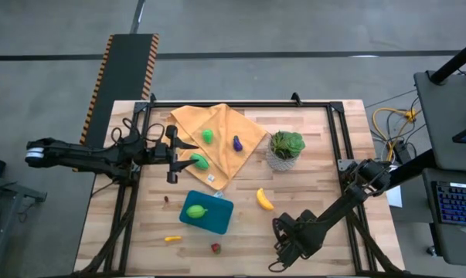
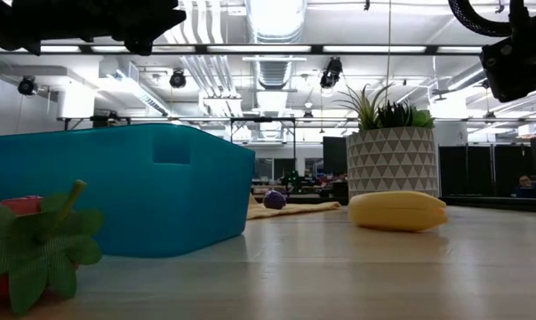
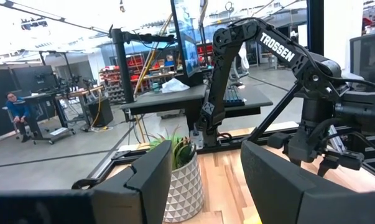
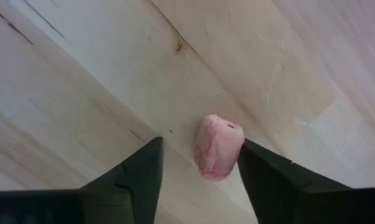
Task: Pick and placing Produce into tupperware
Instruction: Put the peach into the blue bin
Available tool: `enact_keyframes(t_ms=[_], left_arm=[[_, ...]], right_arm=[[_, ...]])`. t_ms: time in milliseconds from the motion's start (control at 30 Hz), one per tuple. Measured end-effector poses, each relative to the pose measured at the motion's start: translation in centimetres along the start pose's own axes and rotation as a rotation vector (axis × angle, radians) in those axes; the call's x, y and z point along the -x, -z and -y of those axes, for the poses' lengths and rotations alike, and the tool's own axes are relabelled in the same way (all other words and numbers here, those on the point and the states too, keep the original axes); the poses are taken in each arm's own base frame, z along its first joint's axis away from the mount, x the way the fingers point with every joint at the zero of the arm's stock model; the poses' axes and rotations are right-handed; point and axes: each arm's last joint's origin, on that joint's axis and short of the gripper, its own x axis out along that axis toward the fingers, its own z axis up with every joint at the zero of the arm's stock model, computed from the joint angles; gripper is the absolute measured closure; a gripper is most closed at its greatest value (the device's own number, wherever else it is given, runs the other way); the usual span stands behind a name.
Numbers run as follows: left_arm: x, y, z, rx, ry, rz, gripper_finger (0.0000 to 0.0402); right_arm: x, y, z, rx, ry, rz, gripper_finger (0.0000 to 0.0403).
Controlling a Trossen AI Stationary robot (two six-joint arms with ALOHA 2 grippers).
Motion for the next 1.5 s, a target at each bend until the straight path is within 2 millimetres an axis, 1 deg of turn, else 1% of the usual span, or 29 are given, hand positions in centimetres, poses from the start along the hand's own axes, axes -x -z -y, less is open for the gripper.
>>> enact_keyframes(t_ms=[567, 667, 767, 1000, 1333, 1500], left_arm=[[-0.5, 0.4, 0.1, -0.001, 0.005, -0.028, 0.0223], [-0.6, 0.4, 0.1, -0.001, 0.006, -0.030, 0.0223], [-0.6, 0.4, 0.1, -0.001, 0.005, -0.030, 0.0223], [-0.6, 0.3, 0.1, -0.001, 0.005, -0.026, 0.0223], [-0.6, 0.2, 0.0, -0.001, 0.004, -0.023, 0.0223], [-0.5, 0.1, 0.0, 0.000, 0.004, -0.017, 0.0223]], right_arm=[[0.0, 0.0, 0.0, 0.018, 0.000, -0.001, 0.0336], [0.1, 0.0, 0.0, 0.023, -0.004, -0.001, 0.0351], [0.6, -0.2, -0.2, 0.021, -0.021, 0.012, 0.0356], [2.4, -1.4, -1.3, 0.071, -0.072, 0.213, 0.0354], [5.2, -4.3, -2.2, 0.144, -0.076, 0.625, 0.0354], [6.2, -5.5, -2.6, 0.162, -0.114, 0.755, 0.0355]])
